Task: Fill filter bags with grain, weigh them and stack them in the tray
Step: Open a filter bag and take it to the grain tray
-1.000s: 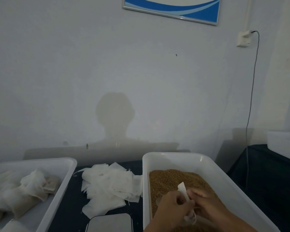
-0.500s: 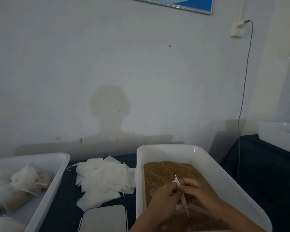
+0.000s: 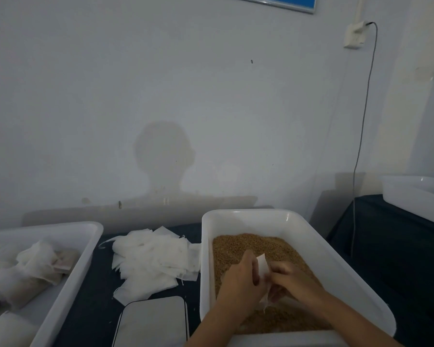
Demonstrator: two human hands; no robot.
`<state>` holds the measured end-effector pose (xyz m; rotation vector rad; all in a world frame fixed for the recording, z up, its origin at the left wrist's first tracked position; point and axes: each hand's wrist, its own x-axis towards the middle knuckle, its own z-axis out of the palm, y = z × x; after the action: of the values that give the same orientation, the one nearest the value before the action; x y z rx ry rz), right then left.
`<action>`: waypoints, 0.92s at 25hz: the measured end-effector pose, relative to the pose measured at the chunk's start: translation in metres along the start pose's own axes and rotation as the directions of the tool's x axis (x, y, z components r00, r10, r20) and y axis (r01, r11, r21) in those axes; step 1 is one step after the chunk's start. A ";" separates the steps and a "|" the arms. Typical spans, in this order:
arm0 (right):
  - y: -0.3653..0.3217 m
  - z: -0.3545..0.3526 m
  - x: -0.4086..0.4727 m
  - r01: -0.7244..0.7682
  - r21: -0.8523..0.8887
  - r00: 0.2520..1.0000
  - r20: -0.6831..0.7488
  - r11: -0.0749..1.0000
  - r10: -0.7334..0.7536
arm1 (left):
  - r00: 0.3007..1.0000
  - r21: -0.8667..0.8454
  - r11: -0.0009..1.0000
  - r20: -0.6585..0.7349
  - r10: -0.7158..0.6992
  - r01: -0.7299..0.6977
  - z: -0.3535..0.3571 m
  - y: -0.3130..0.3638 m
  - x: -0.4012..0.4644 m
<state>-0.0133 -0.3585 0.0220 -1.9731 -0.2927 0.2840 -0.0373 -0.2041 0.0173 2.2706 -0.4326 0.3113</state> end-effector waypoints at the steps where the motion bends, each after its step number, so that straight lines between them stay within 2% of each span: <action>1: 0.000 0.000 0.000 -0.007 -0.001 1.000 -0.006 1.000 0.007 | 1.000 -0.007 1.000 -0.019 0.007 -0.007 -0.001 0.000 0.000; 4: 0.001 -0.001 0.001 -0.040 -0.003 0.999 -0.029 0.999 0.040 | 0.995 0.066 0.997 -0.091 0.045 -0.039 -0.003 0.001 0.001; 7: -0.002 -0.002 -0.001 -0.023 0.072 0.999 -0.044 0.997 0.026 | 0.985 0.139 0.990 -0.168 0.033 -0.009 -0.004 0.001 0.000; 8: -0.002 -0.003 0.000 -0.009 0.051 0.998 -0.064 0.999 0.012 | 0.979 0.133 0.991 -0.201 0.010 0.017 -0.005 0.000 0.001; 9: -0.002 -0.005 -0.001 0.007 -0.057 0.995 -0.098 0.998 -0.013 | 0.970 0.101 0.993 -0.239 -0.035 0.061 -0.007 -0.001 0.001; 10: -0.001 -0.009 -0.002 0.000 -0.266 0.992 -0.120 0.964 -0.033 | 0.955 0.034 0.992 -0.277 -0.108 0.122 -0.010 -0.002 0.002; 12: 0.001 -0.017 -0.006 -0.045 -0.686 0.999 -0.047 0.726 0.018 | 0.902 -0.149 0.963 -0.340 -0.264 0.226 -0.017 -0.005 0.004; 13: 0.003 -0.019 -0.007 -0.048 -0.792 0.998 -0.018 0.609 0.056 | 0.872 -0.228 0.940 -0.367 -0.323 0.252 -0.020 -0.005 0.005; 15: 0.005 -0.019 -0.009 -0.034 -0.872 0.996 0.009 0.488 0.085 | 0.826 -0.324 0.906 -0.405 -0.393 0.272 -0.023 -0.004 0.005; 17: 0.002 -0.015 -0.010 0.010 -0.913 0.998 0.034 0.408 0.051 | 0.797 -0.370 0.889 -0.431 -0.423 0.272 -0.023 -0.003 0.004; 21: -0.017 -0.026 -0.016 0.000 -0.906 0.997 0.034 0.424 0.074 | 0.734 -0.496 0.822 -0.441 -0.516 0.280 -0.025 0.000 0.003; 23: -0.034 -0.041 -0.021 -0.037 -0.926 0.994 0.005 0.377 0.109 | 0.713 -0.540 0.793 -0.436 -0.549 0.280 -0.026 0.001 0.002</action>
<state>-0.0220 -0.3873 0.0710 -3.1499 -0.4767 0.2589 -0.0383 -0.1851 0.0359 1.6425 0.3300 0.5717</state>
